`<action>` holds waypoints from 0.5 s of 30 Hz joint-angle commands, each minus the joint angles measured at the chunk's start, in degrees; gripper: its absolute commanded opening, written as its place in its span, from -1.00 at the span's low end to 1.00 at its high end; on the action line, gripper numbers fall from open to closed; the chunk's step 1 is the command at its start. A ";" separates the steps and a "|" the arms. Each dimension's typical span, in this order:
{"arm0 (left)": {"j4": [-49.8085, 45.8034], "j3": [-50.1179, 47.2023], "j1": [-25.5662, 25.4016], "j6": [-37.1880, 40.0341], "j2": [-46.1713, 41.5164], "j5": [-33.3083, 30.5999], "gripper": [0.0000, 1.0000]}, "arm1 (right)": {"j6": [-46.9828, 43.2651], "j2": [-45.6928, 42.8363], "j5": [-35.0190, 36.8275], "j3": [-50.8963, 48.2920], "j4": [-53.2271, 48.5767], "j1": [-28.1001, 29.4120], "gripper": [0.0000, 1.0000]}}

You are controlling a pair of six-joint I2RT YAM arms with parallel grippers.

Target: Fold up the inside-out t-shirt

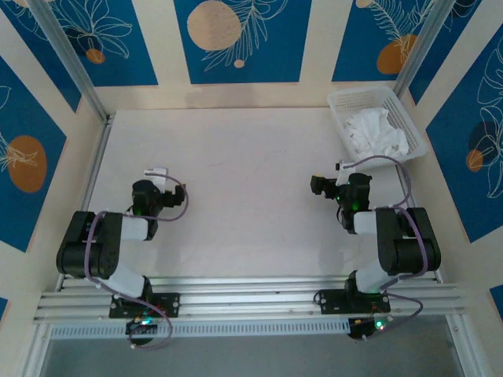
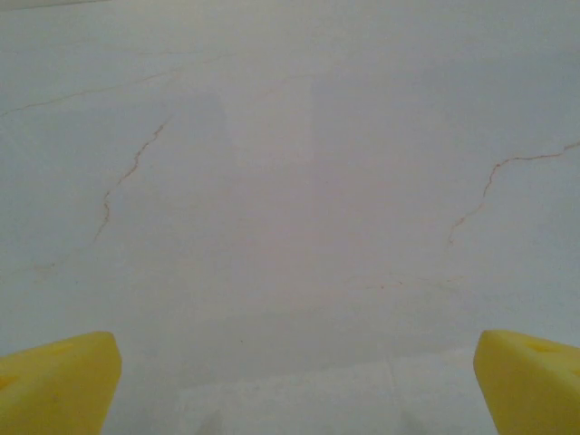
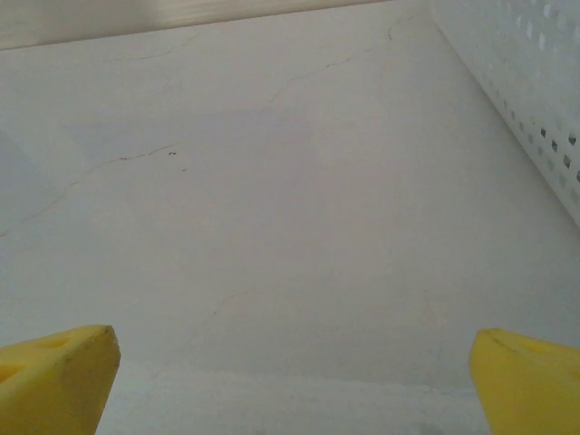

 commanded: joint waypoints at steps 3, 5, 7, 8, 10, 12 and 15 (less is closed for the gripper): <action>1.38 0.88 0.41 0.82 -0.60 1.48 1.00 | -1.43 -0.28 -0.69 0.80 0.49 -0.04 0.99; 1.38 0.88 0.38 0.81 -0.60 1.48 1.00 | -1.35 -0.36 -0.71 0.76 0.51 -0.09 0.98; 1.41 0.88 0.40 0.76 -0.60 1.48 1.00 | -1.34 -0.35 -0.80 0.77 0.51 -0.13 0.99; 1.35 0.88 0.41 0.81 -0.51 1.48 1.00 | -1.32 -0.28 -0.80 0.77 0.55 -0.12 0.99; 0.74 1.16 0.37 0.62 -0.60 0.66 1.00 | -1.22 -0.28 -1.06 0.83 0.52 -0.23 0.99; 0.94 1.14 0.39 0.55 -0.60 0.60 1.00 | -1.16 -0.34 -1.29 0.79 0.52 -0.30 0.98; 0.92 1.14 0.40 0.55 -0.60 0.64 1.00 | -1.12 -0.45 -1.37 0.62 0.68 -0.38 0.99</action>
